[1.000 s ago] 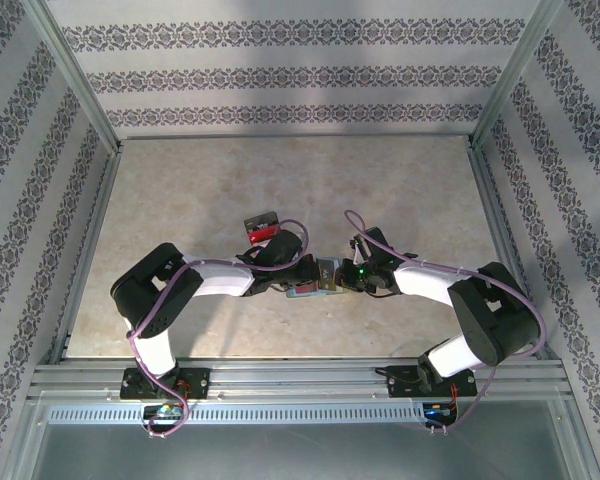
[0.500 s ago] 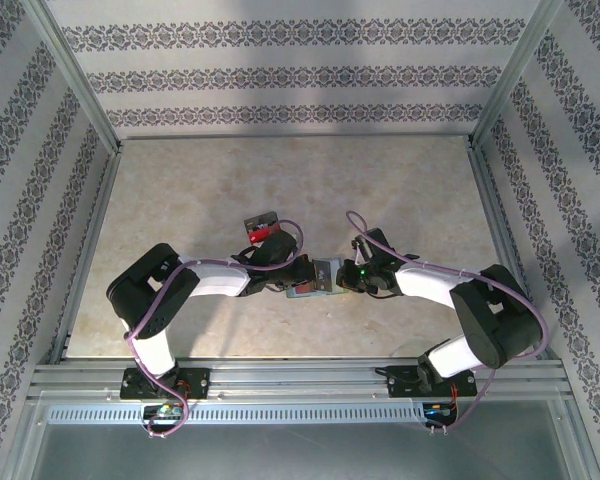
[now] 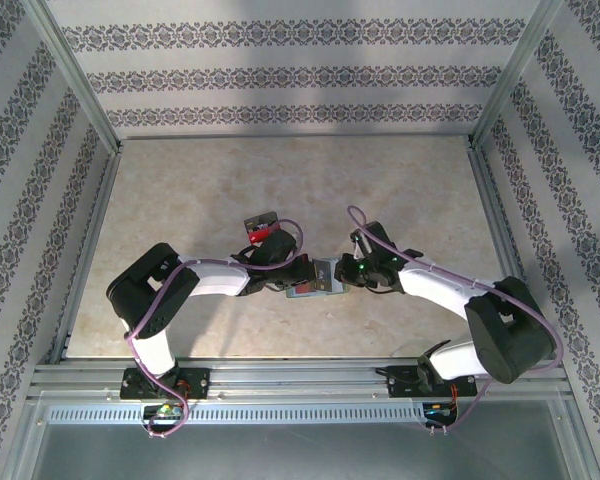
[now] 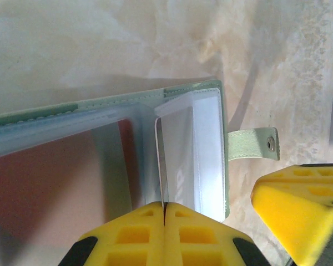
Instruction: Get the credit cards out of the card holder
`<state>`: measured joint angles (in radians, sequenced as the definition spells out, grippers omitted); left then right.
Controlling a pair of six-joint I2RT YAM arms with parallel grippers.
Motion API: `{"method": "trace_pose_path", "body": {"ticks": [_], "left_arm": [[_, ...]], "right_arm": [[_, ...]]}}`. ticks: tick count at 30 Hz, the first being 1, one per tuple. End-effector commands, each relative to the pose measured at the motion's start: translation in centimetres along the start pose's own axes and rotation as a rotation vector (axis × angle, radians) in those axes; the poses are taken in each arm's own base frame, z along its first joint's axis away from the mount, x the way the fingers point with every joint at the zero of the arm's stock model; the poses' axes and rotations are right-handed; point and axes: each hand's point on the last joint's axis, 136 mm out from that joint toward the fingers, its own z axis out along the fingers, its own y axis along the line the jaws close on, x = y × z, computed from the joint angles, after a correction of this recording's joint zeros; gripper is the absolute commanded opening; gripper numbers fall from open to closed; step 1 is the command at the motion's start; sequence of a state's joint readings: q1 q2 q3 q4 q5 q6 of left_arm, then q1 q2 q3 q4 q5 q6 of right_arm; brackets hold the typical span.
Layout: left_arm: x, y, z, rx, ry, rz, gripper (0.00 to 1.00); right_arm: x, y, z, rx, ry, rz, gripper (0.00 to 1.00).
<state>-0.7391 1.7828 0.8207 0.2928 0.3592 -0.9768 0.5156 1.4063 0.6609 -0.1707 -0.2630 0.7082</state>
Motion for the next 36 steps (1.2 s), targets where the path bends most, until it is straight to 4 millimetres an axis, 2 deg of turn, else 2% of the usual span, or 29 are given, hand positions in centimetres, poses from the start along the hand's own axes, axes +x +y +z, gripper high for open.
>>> {"method": "trace_pose_path", "body": {"ticks": [1,9,12,15,24,33,36], "left_arm": [[-0.7,0.3,0.3,0.004,-0.021,0.000,0.00],[-0.8,0.2,0.5,0.007,-0.024,-0.001,0.00],[-0.7,0.3,0.5,0.012,-0.022,-0.005,0.06],[-0.6,0.2,0.5,0.016,-0.018,-0.006,0.07],[-0.3,-0.1,-0.1,0.034,-0.007,-0.011,0.15],[0.1,-0.6,0.0,0.063,0.014,-0.019,0.16],[0.1,-0.5,-0.2,0.056,0.011,-0.020,0.09]], "right_arm": [[-0.8,1.5,0.9,-0.026,0.000,-0.017,0.13],[-0.6,1.1,3.4,-0.008,0.049,-0.001,0.12],[0.0,0.1,3.8,0.020,0.061,0.011,0.12],[0.5,-0.4,4.1,0.033,0.073,0.017,0.12],[0.8,-0.8,4.6,0.041,0.082,0.024,0.11],[0.8,-0.9,4.7,0.044,0.083,0.025,0.11],[0.9,-1.0,4.7,0.047,0.085,0.026,0.11]]}}
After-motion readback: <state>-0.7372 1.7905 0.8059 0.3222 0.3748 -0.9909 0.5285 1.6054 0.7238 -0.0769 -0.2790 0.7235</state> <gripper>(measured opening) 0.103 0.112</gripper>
